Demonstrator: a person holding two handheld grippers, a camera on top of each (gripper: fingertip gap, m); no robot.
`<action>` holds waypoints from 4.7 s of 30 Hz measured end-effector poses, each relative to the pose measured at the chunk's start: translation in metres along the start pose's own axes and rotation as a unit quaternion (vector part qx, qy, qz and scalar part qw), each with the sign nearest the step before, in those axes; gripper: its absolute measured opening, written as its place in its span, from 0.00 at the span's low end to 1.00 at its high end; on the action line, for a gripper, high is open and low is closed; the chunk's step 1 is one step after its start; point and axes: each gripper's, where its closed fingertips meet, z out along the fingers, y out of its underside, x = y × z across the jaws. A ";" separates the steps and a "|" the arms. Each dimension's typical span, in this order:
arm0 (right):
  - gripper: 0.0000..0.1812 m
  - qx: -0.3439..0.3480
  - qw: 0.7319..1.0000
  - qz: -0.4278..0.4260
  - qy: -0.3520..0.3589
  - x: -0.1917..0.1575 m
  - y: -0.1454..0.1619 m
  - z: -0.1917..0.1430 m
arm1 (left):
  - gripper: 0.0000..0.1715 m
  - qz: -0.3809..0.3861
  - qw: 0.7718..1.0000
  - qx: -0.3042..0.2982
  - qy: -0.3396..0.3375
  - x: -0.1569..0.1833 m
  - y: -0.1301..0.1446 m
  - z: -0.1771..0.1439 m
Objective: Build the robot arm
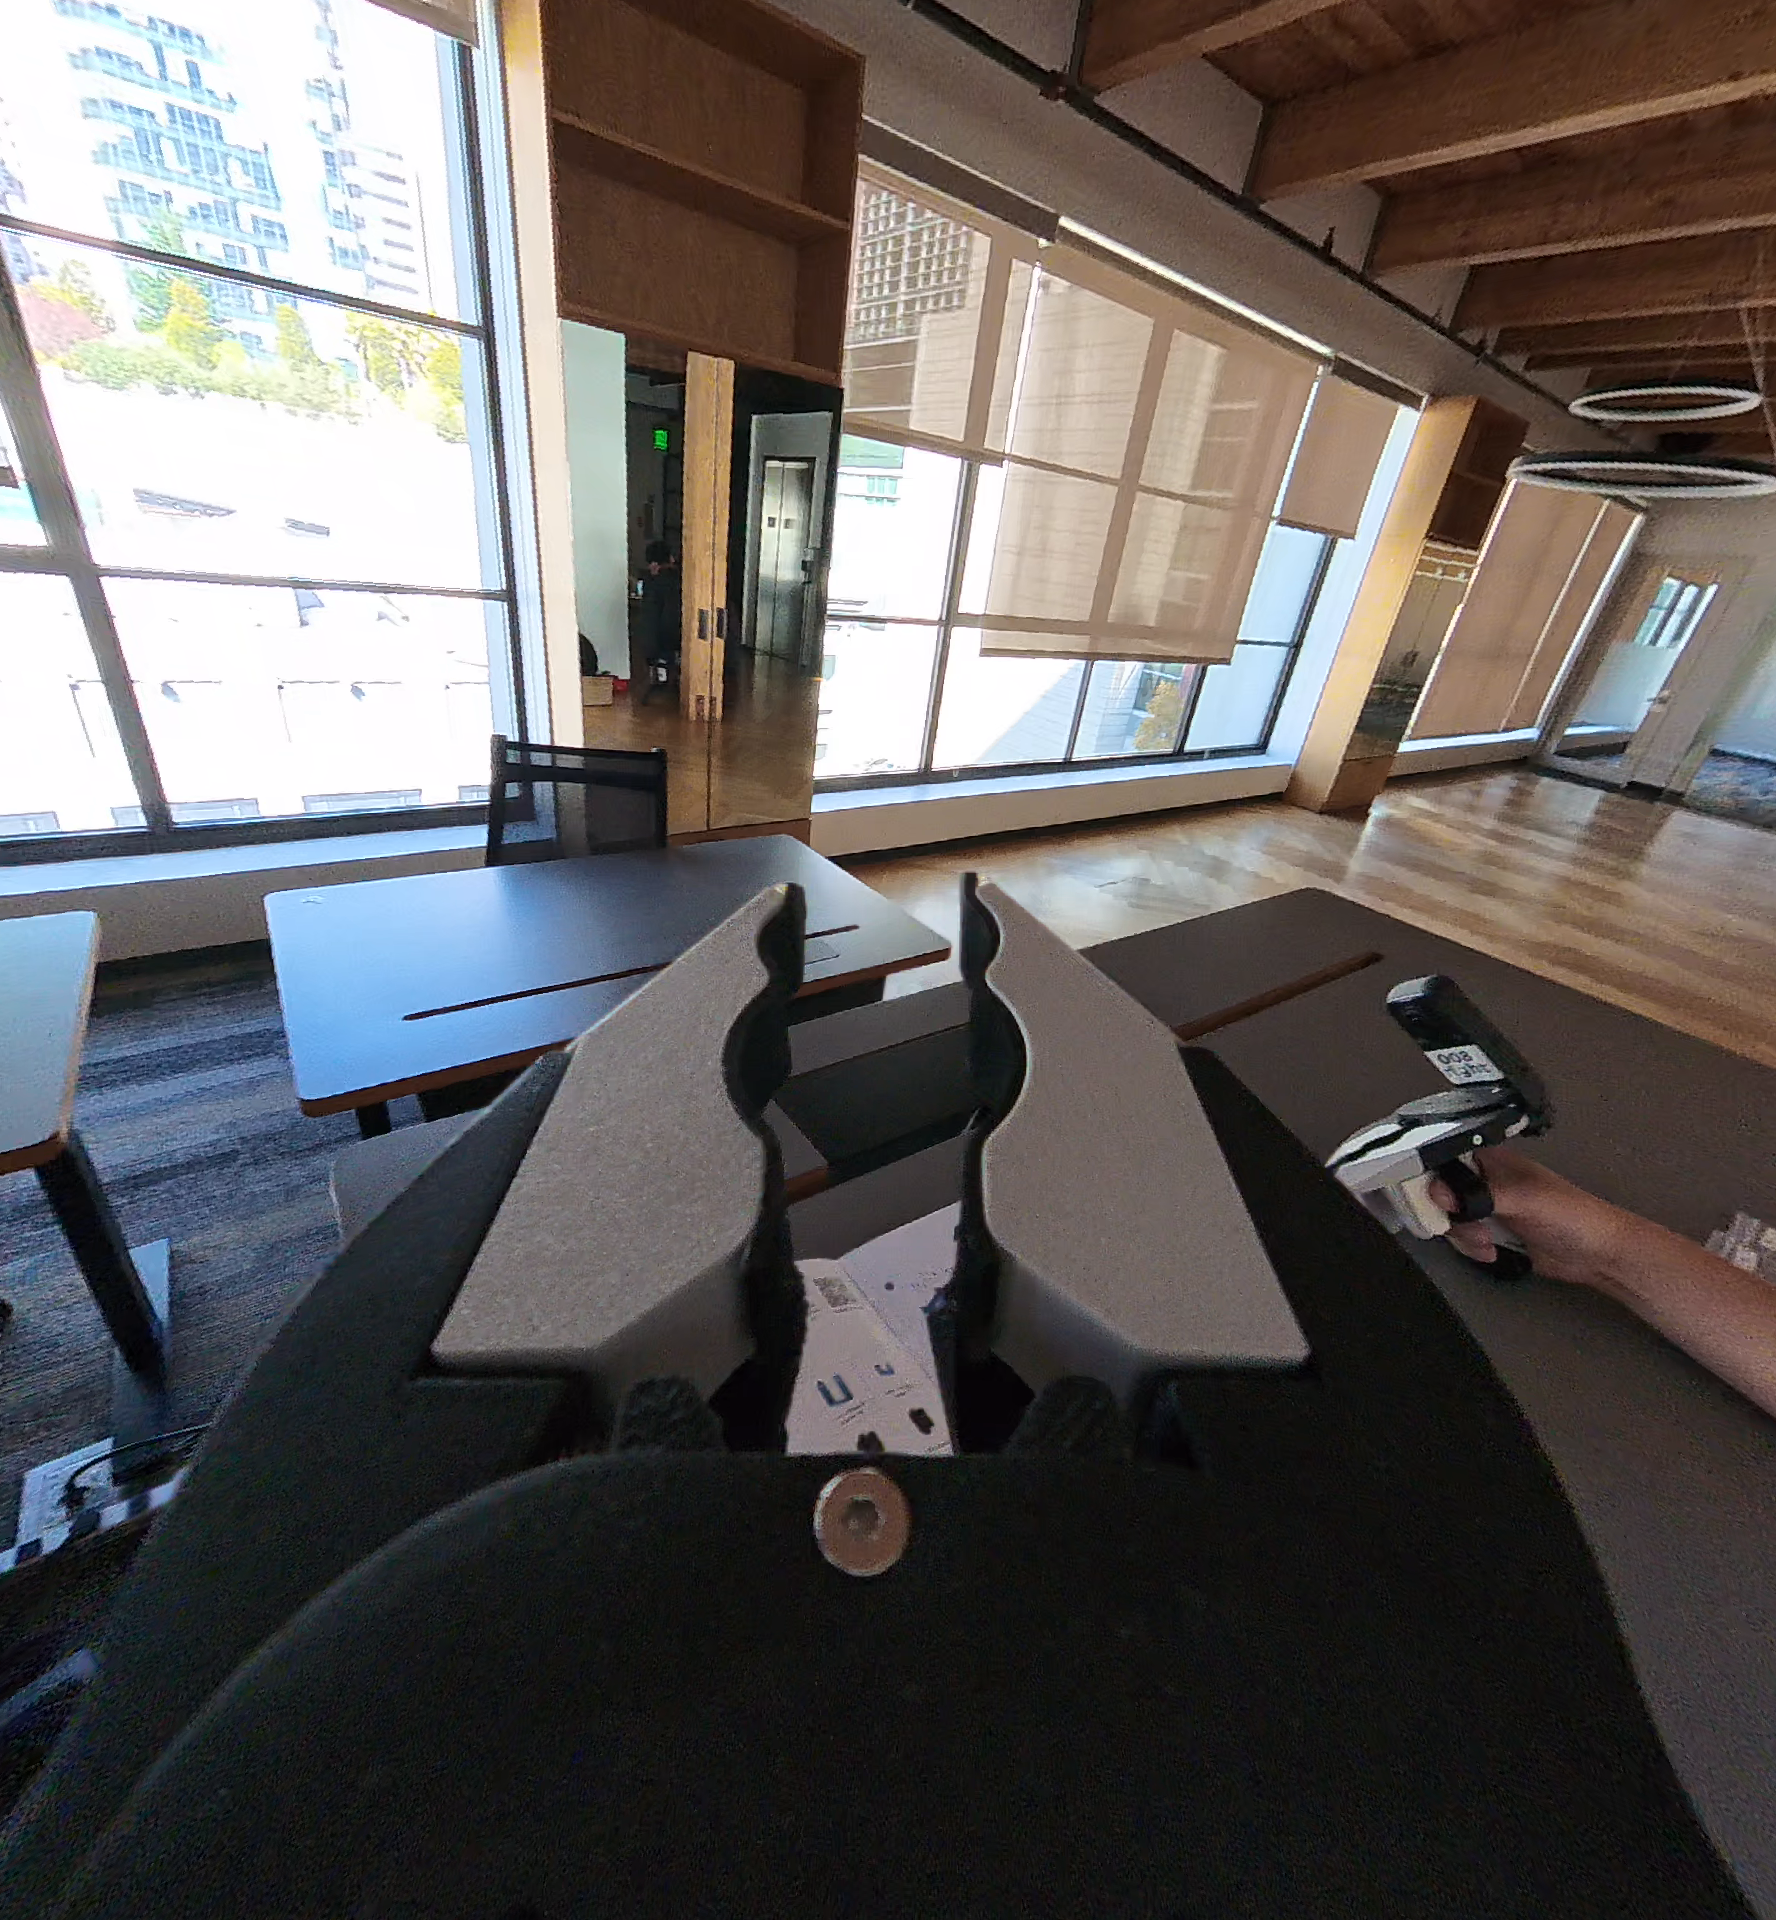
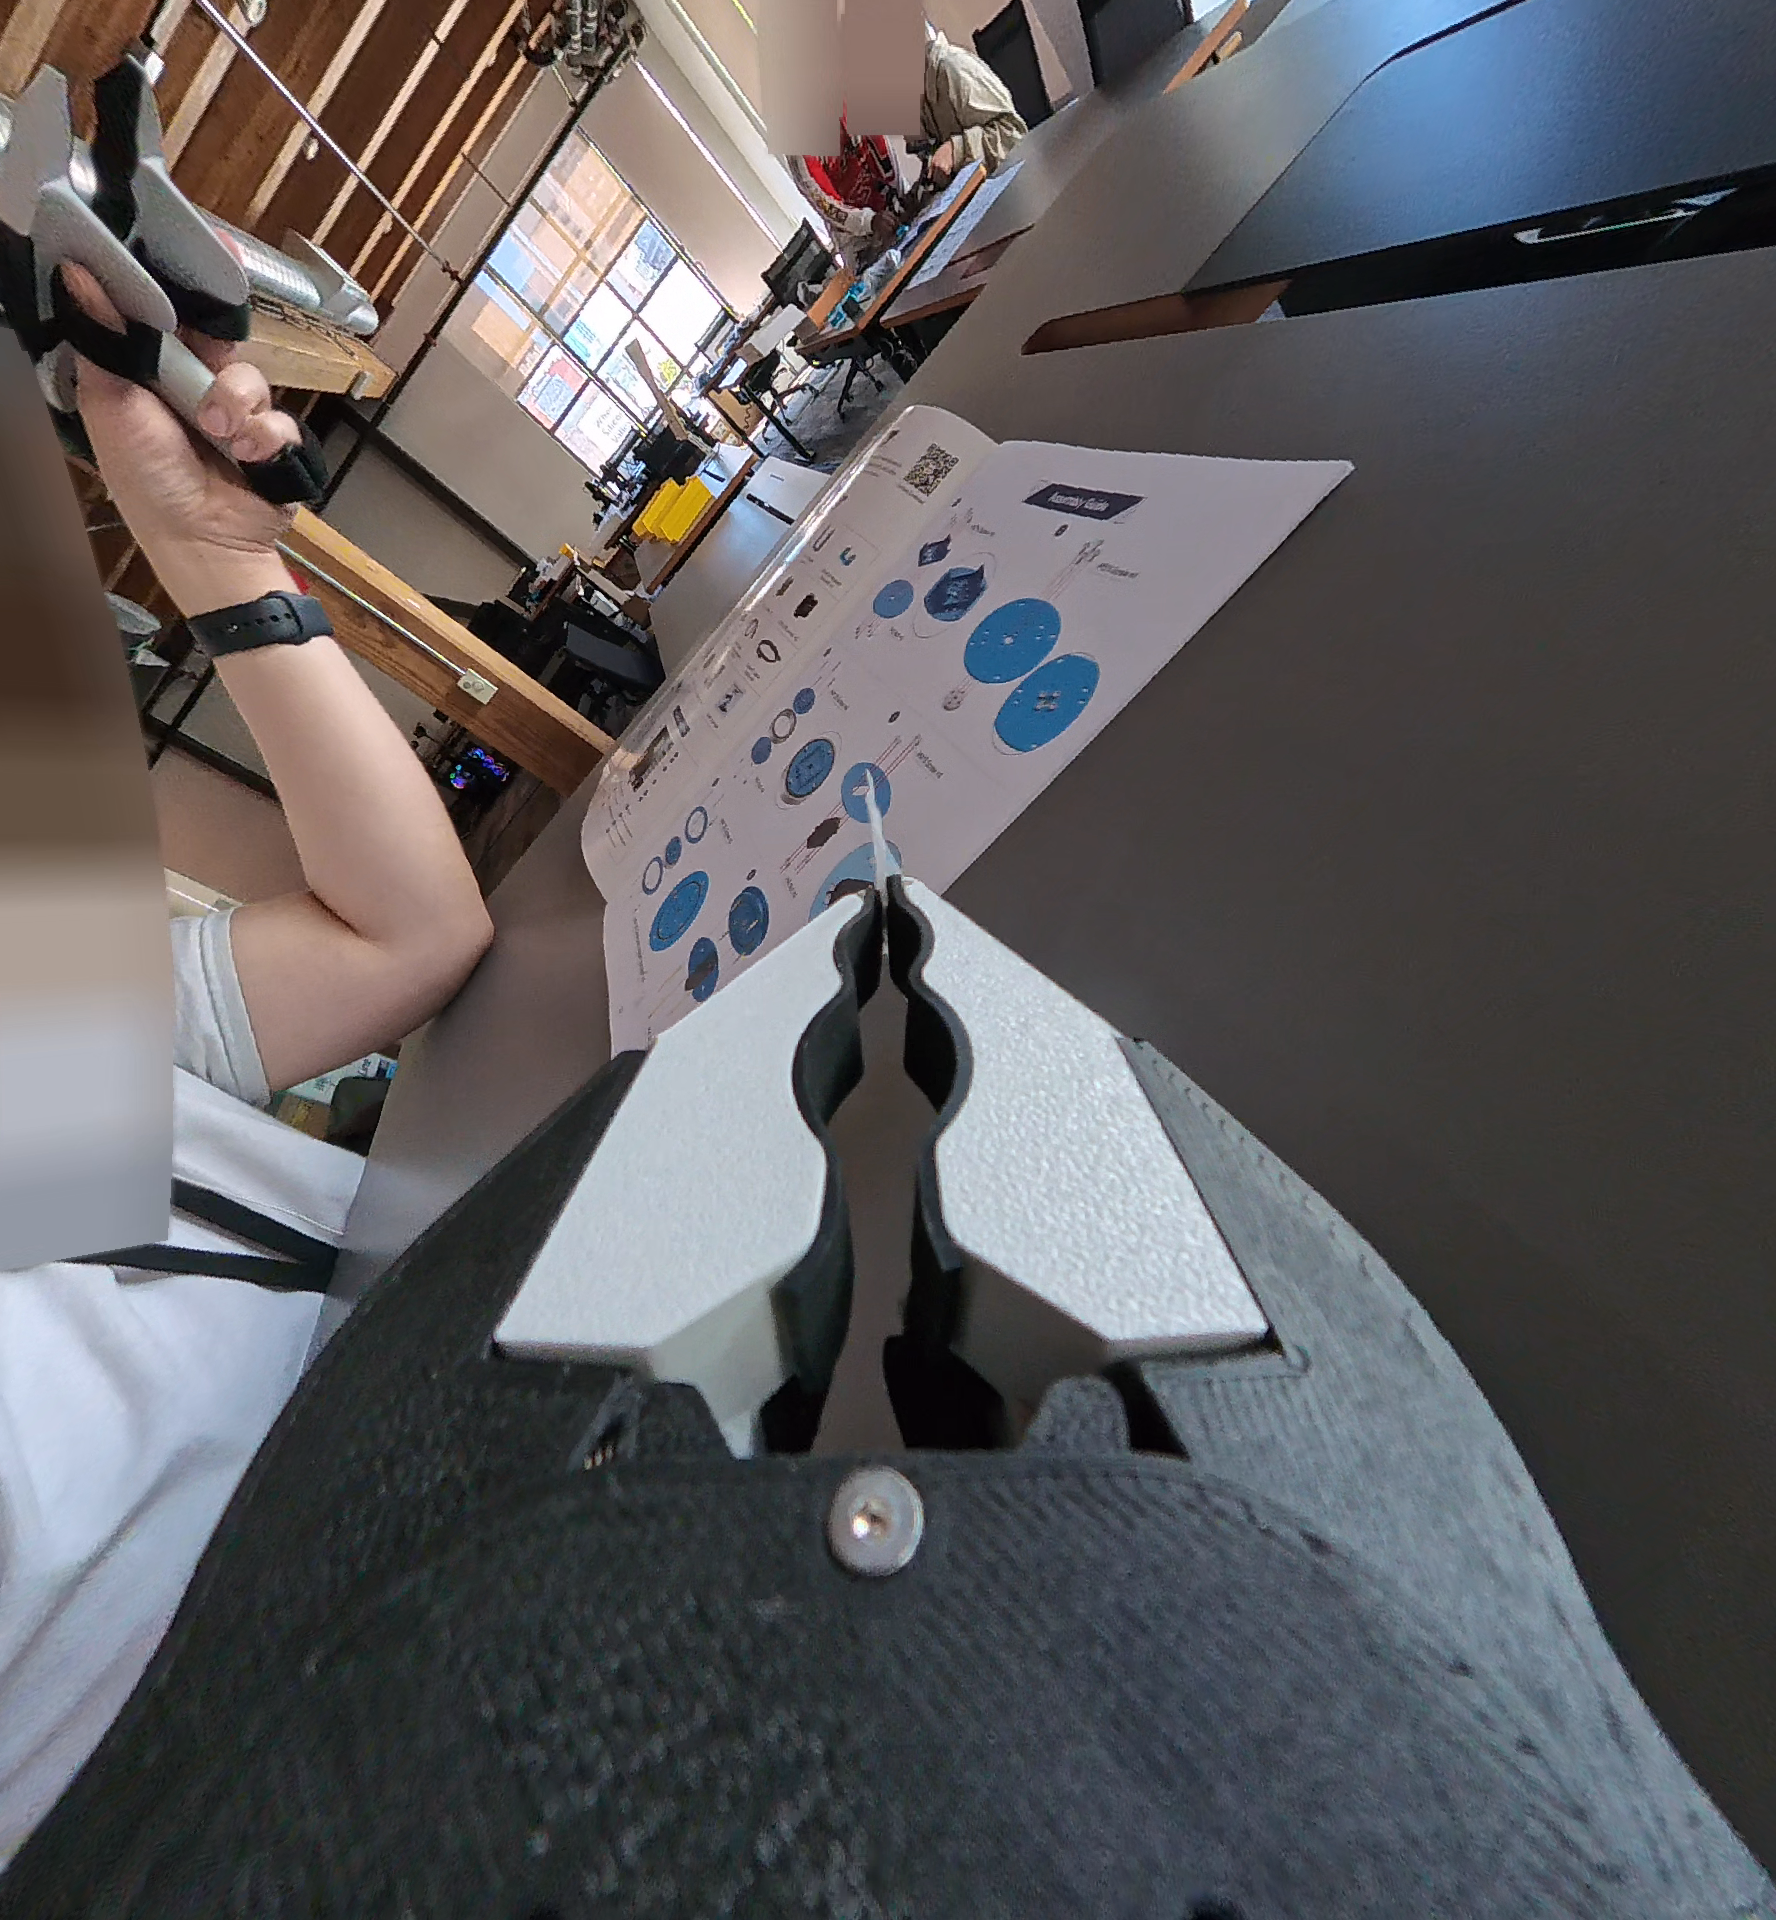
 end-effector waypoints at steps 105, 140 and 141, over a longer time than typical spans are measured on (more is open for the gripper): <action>0.00 -0.036 0.990 -0.027 -0.135 -0.038 0.009 0.002 | 0.19 0.001 0.863 -0.343 0.370 0.260 0.315 0.160; 0.00 -0.160 0.986 -0.038 -0.018 -0.003 0.038 0.013 | 0.08 0.058 0.927 -0.333 0.164 0.156 0.211 0.149; 0.00 -0.156 0.987 -0.034 -0.017 -0.002 0.037 0.013 | 0.07 0.062 0.929 -0.329 0.157 0.156 0.206 0.148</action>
